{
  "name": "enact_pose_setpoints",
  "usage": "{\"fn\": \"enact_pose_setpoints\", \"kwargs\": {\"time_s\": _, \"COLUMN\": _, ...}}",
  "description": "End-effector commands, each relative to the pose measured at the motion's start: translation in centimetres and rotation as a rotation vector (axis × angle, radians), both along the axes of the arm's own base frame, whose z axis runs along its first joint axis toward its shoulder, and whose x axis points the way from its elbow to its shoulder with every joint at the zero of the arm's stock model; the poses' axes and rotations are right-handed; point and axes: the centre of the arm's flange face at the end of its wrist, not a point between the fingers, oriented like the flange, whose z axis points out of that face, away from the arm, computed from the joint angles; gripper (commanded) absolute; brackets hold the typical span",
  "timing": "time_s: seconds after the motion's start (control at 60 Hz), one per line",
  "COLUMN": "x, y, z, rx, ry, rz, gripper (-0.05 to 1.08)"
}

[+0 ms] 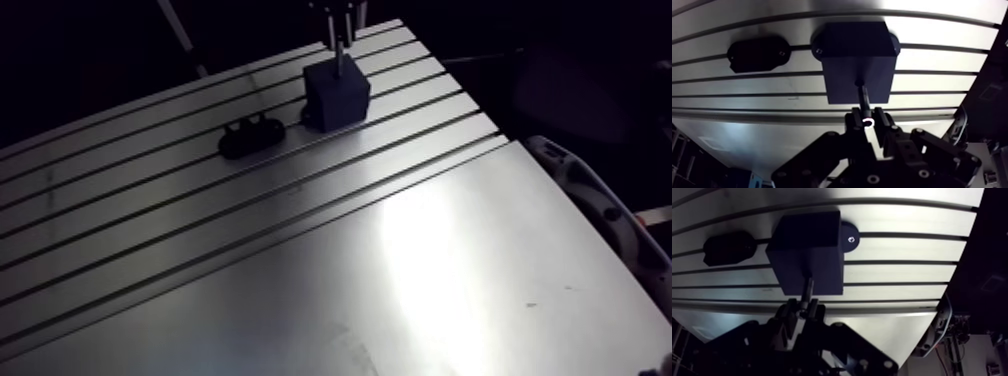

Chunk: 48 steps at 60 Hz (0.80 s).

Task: Pick up the M10 bolt and insert it into the hole until fully seated.

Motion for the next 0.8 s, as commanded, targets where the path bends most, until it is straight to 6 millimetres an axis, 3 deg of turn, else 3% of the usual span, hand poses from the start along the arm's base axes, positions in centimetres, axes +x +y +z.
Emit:
{"fn": "enact_pose_setpoints", "kwargs": {"time_s": 0.017, "x": -0.02, "y": -0.10, "z": 0.00, "rx": 0.000, "ry": 0.000, "rz": 0.001, "gripper": 1.08}}
{"fn": "enact_pose_setpoints", "kwargs": {"time_s": 0.8, "x": -0.15, "y": -0.15, "z": 0.03, "rx": 0.001, "ry": 0.002, "rz": 0.003, "gripper": 1.08}}
